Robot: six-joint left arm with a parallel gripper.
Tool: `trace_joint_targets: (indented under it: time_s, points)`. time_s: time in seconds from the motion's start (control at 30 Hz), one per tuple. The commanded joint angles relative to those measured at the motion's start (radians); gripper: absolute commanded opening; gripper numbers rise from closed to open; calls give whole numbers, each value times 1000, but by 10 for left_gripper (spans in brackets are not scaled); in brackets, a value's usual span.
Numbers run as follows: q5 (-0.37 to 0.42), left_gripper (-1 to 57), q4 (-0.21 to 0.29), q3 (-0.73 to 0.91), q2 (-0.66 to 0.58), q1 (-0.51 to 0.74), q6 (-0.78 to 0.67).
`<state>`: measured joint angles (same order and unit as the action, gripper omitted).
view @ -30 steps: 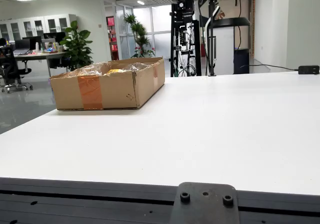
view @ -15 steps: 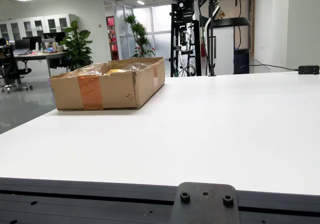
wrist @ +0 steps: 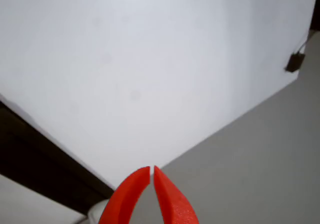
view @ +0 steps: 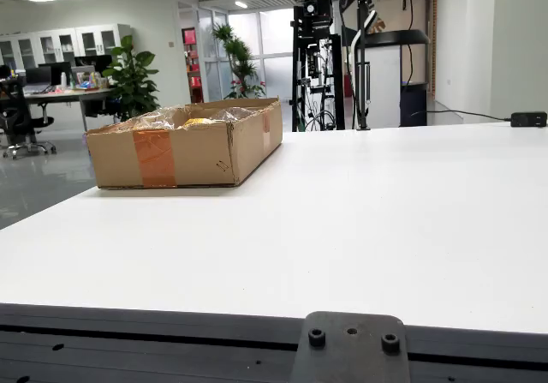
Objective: Grasp a snack and put it in the bin.
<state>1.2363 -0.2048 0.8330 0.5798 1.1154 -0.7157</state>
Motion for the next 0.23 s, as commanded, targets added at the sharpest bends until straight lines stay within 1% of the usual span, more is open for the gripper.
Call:
trace_joint_targets:
  time_s: [0.03,0.23]
  points:
    - [0,6,-1,0,0,14,-1]
    - [0,6,-1,0,0,34,-1]
